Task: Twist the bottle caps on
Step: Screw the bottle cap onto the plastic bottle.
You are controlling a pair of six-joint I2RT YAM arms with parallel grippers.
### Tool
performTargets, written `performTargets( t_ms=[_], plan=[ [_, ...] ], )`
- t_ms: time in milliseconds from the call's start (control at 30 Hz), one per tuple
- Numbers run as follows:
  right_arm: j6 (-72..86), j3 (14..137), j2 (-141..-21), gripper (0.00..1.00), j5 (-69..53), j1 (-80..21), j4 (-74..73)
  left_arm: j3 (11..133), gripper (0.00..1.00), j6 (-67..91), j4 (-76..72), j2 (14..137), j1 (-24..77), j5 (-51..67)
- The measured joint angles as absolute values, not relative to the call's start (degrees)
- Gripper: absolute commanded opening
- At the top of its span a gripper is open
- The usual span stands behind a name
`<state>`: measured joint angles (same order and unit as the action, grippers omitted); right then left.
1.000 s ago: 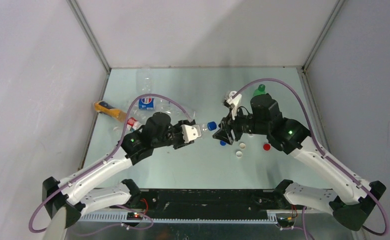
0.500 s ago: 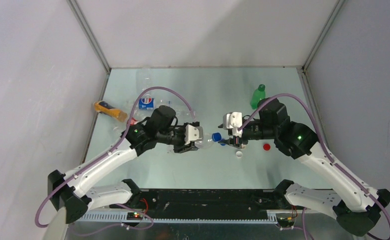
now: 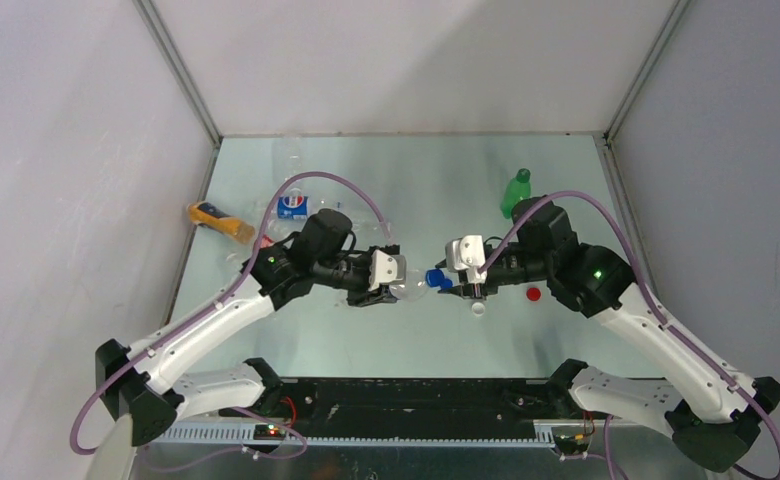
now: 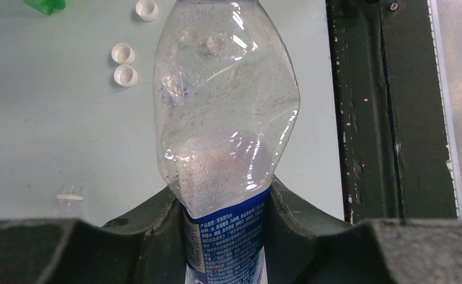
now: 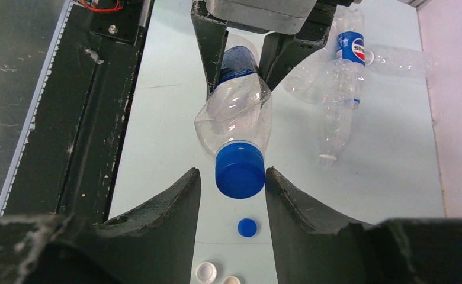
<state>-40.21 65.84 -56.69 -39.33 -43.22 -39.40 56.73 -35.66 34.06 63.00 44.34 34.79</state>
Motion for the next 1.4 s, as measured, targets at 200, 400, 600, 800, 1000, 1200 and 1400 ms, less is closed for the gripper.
performTargets(
  t_ms=[200, 400, 600, 800, 1000, 1200, 1400],
  plan=[
    [-40.7, 65.8, -57.3, 0.39, -39.5, -43.2, -39.7, 56.9, 0.04, -36.1, 34.2, 63.0, 44.3, 35.2],
    [-40.6, 65.8, -57.6, 0.27, -39.5, -43.2, -39.7, 56.9, 0.04, -36.1, 35.0, 63.0, 44.3, 35.9],
    [-39.3, 65.8, -58.1, 0.18, -39.3, -43.4, -39.3, 56.9, 0.04, -35.9, 35.3, 63.0, 44.2, 36.0],
    [-29.8, 65.8, -59.7, 0.00, -36.3, -43.8, -37.1, 54.9, 0.05, -34.0, 33.3, 61.6, 44.3, 33.4],
    [-5.4, 65.9, -63.3, 0.00, -25.8, -45.1, -34.5, 47.3, 0.06, -32.3, 24.5, 57.3, 46.4, 23.0],
    [18.4, 65.9, -64.4, 0.12, -17.7, -44.9, -33.9, 40.9, 0.06, -32.5, 15.0, 53.9, 51.2, 9.9],
    [19.4, 65.8, -62.5, 0.64, -16.9, -44.7, -30.0, 40.2, 0.05, -32.3, 11.8, 51.8, 51.9, 5.6]
  ],
)
